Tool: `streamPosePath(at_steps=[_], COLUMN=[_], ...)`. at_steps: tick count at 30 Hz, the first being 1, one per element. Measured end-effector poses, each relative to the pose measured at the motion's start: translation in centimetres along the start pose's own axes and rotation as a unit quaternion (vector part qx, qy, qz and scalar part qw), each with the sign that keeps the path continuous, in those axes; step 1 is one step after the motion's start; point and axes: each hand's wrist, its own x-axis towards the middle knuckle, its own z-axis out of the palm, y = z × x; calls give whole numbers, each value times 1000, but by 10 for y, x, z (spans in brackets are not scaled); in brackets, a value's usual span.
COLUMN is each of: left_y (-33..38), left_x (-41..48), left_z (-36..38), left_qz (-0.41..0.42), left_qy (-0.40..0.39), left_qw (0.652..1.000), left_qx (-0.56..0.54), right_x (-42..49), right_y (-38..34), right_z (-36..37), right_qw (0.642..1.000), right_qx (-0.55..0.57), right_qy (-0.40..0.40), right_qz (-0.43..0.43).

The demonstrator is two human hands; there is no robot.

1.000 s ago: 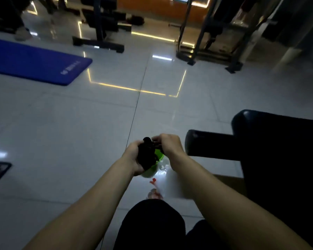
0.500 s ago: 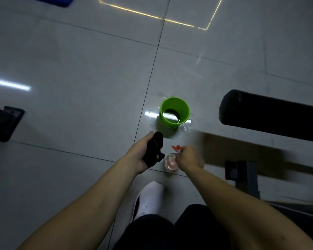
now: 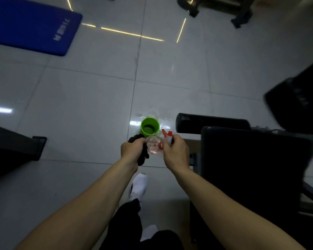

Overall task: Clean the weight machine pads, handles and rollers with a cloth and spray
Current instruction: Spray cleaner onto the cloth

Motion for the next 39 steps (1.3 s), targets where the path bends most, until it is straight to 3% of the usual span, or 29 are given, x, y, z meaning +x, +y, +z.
streamPosePath(at_steps=[4,8,12,18,23,27,31,35,39], left_y=[40,79,105,113,114,131,165,209,230], left_x=[-96,-179,-249,-321,-353,-366,-372,-366,-354], left_z=[-8,3,37,84,116,130,119,117,123], left_qz=[57,84,81,69,35,64,144,241,238], left_qy=[9,-31,-112,-273,-383,-440,-454,-432,-391], left_qw=[997,993,988,952,905,854,806,820,861], left_qx=[41,74,76,124,181,272,351,288,221], right_x=[-58,-103,-143,-201,-234,-233,-215,-193,-167], right_y=[-55,-93,-116,-123,-111,-123,-145,-155,-142], right_z=[-97,-189,-282,-379,-395,-402,-416,-400,-361], right_qw=[999,995,981,934,908,886,855,860,918], right_qx=[28,74,143,287,348,324,368,321,221], right_qy=[25,64,130,202,196,325,364,396,314], right_qz=[-17,-22,-31,-66,-124,-66,-14,-13,99])
